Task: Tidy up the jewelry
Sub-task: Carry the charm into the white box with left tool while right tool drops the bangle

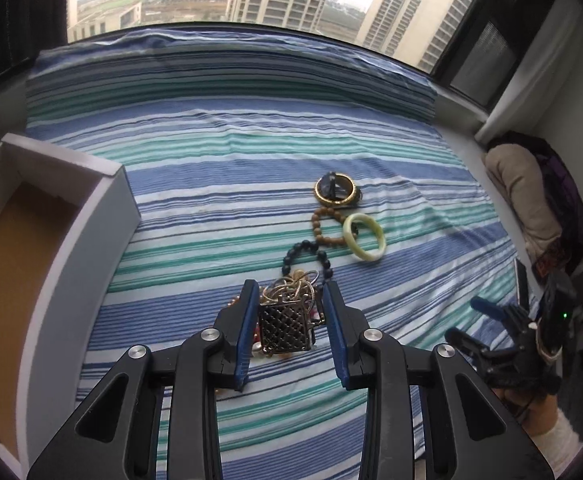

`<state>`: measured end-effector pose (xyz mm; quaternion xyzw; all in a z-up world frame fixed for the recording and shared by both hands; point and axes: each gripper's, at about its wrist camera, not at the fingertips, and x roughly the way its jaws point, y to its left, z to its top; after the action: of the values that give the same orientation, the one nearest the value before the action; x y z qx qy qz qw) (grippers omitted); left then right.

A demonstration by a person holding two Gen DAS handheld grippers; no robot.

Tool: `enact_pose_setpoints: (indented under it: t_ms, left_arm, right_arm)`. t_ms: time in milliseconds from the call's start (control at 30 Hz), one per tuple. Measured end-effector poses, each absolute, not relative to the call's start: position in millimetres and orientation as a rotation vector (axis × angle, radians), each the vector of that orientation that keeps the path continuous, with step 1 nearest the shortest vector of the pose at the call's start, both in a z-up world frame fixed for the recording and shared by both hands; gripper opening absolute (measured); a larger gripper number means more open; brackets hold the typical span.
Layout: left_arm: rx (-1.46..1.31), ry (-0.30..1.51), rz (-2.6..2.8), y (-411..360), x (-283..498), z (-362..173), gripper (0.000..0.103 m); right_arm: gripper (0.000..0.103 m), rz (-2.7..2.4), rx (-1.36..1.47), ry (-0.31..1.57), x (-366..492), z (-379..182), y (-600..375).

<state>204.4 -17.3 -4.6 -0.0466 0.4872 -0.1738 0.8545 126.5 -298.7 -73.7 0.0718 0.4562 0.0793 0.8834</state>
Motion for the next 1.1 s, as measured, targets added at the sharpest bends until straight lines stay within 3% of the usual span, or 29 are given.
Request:
enact_pose_setpoints:
  t_ms: [67, 100, 167, 367, 467, 500, 533, 833, 1100]
  left_arm:
    - [-0.093, 1.023, -0.338, -6, 195, -4, 0.033]
    - [-0.092, 1.023, -0.324, -1, 191, -4, 0.033]
    - [-0.096, 1.029, -0.294, 10, 183, -6, 0.033]
    - [-0.123, 1.034, -0.226, 45, 163, -8, 0.033]
    - [-0.128, 1.025, -0.194, 60, 156, -6, 0.033]
    - [-0.131, 1.023, -0.185, 64, 153, -5, 0.033]
    - [-0.134, 1.021, -0.175, 69, 150, -5, 0.033]
    - [-0.199, 0.934, -0.085, 134, 115, 22, 0.033]
    - [-0.173, 0.840, 0.232, 223, 87, 37, 0.033]
  right_arm:
    - [0.098, 0.238, 0.144, 0.986, 165, -82, -293]
    - [0.084, 0.277, 0.134, 1.003, 185, -86, -288]
    - [0.063, 0.328, 0.132, 1.049, 223, -96, -280]
    - [0.061, 0.326, 0.041, 1.188, 298, -137, -255]
    - [0.041, 0.314, -0.006, 1.233, 308, -155, -244]
    - [0.022, 0.308, -0.029, 1.215, 307, -153, -241]
    - [0.013, 0.325, -0.024, 1.219, 307, -153, -238]
    - [0.011, 0.417, 0.066, 1.068, 257, -73, -221]
    - [0.011, 0.756, -0.023, 0.904, 215, 15, -63]
